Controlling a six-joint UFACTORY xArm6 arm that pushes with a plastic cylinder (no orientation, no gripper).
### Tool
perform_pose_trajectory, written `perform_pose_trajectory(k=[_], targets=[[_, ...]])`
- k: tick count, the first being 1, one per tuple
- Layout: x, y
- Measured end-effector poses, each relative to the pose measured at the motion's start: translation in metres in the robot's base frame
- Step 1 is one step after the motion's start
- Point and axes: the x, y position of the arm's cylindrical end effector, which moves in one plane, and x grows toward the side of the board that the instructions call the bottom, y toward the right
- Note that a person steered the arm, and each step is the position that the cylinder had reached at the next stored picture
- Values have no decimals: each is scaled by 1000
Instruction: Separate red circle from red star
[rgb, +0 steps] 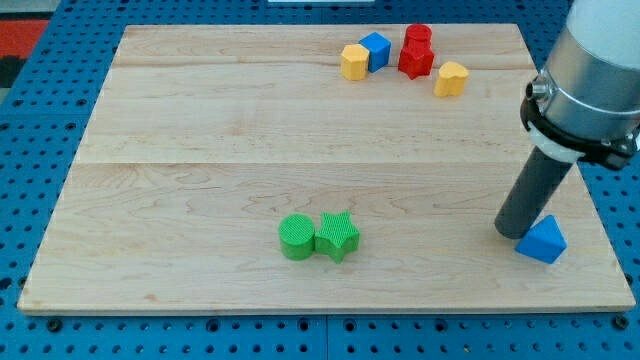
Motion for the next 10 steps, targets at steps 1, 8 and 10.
perform_pose_trajectory(k=[1, 8, 10], targets=[[18, 1], [-168, -161], [-281, -264]])
